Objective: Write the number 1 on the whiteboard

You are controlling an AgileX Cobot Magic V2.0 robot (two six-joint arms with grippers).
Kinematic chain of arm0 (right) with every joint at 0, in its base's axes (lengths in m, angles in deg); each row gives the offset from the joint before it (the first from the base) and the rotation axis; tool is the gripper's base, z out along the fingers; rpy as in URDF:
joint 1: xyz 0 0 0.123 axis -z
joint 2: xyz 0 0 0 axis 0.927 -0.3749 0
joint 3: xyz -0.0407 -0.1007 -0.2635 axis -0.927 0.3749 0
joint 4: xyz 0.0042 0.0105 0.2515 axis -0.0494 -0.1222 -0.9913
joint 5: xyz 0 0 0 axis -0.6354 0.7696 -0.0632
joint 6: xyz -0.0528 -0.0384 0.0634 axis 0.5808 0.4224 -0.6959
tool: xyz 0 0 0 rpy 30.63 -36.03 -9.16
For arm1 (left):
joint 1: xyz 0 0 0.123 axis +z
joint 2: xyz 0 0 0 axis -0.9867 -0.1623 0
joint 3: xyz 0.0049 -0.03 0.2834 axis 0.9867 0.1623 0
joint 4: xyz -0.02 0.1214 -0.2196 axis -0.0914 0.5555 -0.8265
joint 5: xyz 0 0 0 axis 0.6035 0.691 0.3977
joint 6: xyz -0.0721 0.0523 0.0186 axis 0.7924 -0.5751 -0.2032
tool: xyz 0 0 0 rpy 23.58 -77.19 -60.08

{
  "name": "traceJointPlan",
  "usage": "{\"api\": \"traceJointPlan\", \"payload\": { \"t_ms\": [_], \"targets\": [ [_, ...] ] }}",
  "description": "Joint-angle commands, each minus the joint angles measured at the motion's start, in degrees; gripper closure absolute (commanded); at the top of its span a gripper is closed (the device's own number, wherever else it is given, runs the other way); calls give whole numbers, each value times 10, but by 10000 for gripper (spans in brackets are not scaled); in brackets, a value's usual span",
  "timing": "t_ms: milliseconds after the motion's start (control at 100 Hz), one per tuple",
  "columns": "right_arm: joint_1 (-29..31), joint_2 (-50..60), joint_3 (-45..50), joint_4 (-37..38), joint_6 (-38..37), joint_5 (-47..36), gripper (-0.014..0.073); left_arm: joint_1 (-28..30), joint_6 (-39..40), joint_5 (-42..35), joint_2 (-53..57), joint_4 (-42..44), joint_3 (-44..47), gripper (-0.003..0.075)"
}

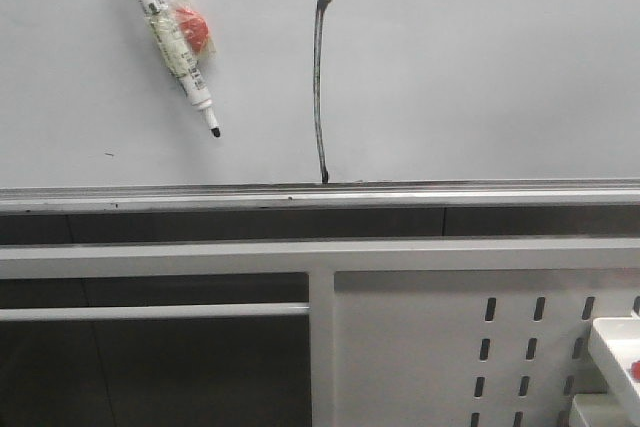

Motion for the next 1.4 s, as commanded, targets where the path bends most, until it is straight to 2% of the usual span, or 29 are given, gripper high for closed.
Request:
{"api": "traceJointPlan", "payload": {
  "t_ms": [0, 150, 340, 740, 950, 1050, 1160, 1290, 1390],
  "targets": [
    [3, -5, 11, -35, -1, -10, 643, 1, 0, 9, 28, 14, -10, 740],
    [3, -5, 41, -39, -1, 57, 643, 1, 1, 43, 64, -13, -10, 740],
    [3, -5, 66, -39, -1, 83, 643, 1, 1, 43, 68, -37, -10, 740],
    [3, -5, 68, -39, -1, 90, 643, 1, 1, 43, 68, -46, -10, 740],
    [3, -5, 68, -39, -1, 90, 643, 4, 1, 28, 66, -20, -8, 740],
    [3, -5, 68, -39, -1, 90, 643, 24, 1, -26, 63, 42, 23, 740],
    [3, -5, 68, -39, -1, 90, 643, 76, 0, -136, 64, 46, 80, 740],
    [3, -5, 68, -39, -1, 90, 643, 158, 0, -248, 64, -8, 170, 740],
    [3, -5, 68, -39, -1, 90, 643, 214, 1, -287, 64, -71, 224, 740]
  ]
}}
